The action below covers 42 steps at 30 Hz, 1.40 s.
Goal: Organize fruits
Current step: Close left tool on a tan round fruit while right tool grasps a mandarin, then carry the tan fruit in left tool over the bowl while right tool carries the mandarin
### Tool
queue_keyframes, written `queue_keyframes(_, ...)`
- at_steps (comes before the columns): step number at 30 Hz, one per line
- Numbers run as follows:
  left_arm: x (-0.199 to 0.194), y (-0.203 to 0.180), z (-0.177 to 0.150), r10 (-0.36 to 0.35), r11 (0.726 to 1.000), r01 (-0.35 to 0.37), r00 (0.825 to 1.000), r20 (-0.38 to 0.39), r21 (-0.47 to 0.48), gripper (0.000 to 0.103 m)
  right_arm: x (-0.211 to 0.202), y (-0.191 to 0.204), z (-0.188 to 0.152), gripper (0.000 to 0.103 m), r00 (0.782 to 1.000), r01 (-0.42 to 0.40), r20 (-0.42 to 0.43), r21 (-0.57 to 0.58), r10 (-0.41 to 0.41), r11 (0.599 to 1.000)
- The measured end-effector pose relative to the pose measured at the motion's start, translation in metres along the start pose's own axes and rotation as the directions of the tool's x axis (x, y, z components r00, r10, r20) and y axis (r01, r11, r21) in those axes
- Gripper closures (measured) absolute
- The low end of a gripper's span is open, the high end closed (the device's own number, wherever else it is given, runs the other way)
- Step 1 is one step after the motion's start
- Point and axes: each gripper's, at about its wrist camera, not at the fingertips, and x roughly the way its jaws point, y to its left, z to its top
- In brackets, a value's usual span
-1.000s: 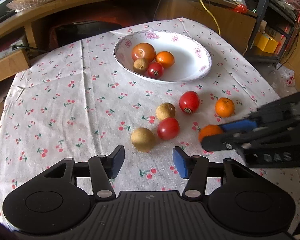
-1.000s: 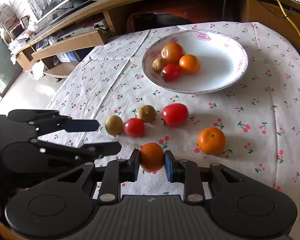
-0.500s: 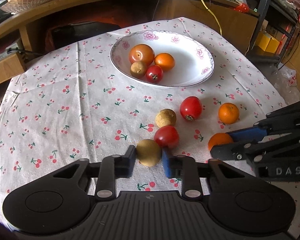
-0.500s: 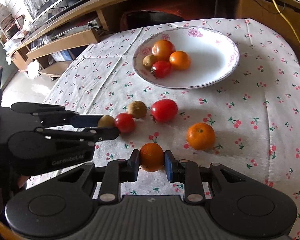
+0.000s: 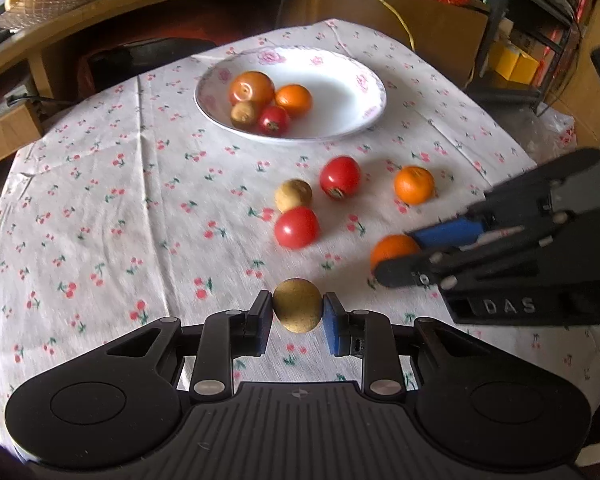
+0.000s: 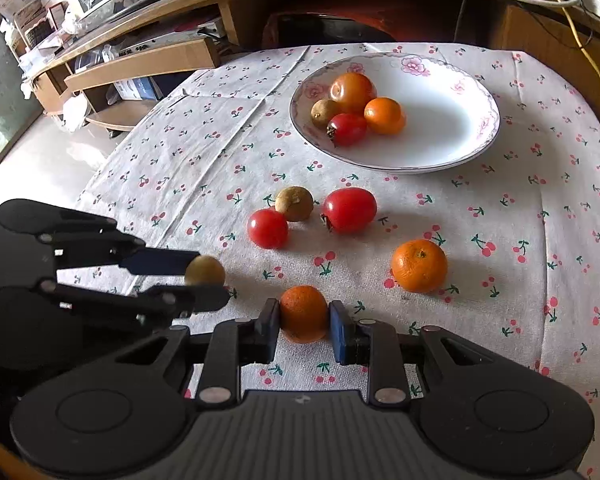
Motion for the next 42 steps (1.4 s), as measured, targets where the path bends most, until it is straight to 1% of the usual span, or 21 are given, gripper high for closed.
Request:
queue_keyframes(3,0.004,0.000,-0.002,0.008,1.000,-0.008,1.000,-0.013,0.001,0.068,0.000,0.002,-0.001,0.075,1.000,0.009,0.003,-0.014,-0.009,1.000)
queue_keyframes(9,0.006,-0.002,-0.001,0.015,1.000,-0.015,1.000,-0.008,0.017,0.065,0.003,0.006,-0.001,0.075,1.000,0.024,-0.001,-0.042,-0.024,0.999)
queue_keyframes(14,0.007,-0.003,-0.003,0.026,0.999,-0.026,1.000,-0.005,0.034,0.066,0.004,0.009,0.000,0.075,0.999,0.036,-0.005,-0.057,-0.036,0.998)
queue_keyframes(17,0.008,-0.005,-0.003,0.034,0.998,-0.034,0.999,-0.002,0.045,0.066,0.004,0.012,0.000,0.075,0.998,0.059,-0.003,-0.077,-0.059,0.995)
queue_keyframes(24,0.007,-0.005,-0.002,0.027,0.999,-0.027,1.000,-0.001,0.036,0.068,0.001,0.015,-0.001,0.075,0.996,0.092,0.011,-0.097,-0.091,0.991)
queue_keyframes(31,0.001,-0.001,0.006,0.023,1.000,-0.023,1.000,0.021,0.015,0.069,-0.005,0.012,0.005,0.075,0.994,0.106,0.042,-0.082,-0.103,0.991)
queue_keyframes(42,-0.006,0.000,0.026,0.046,0.999,-0.045,0.997,0.070,-0.020,0.069,-0.016,0.005,0.019,0.075,0.986,0.135,0.104,-0.036,-0.130,0.990)
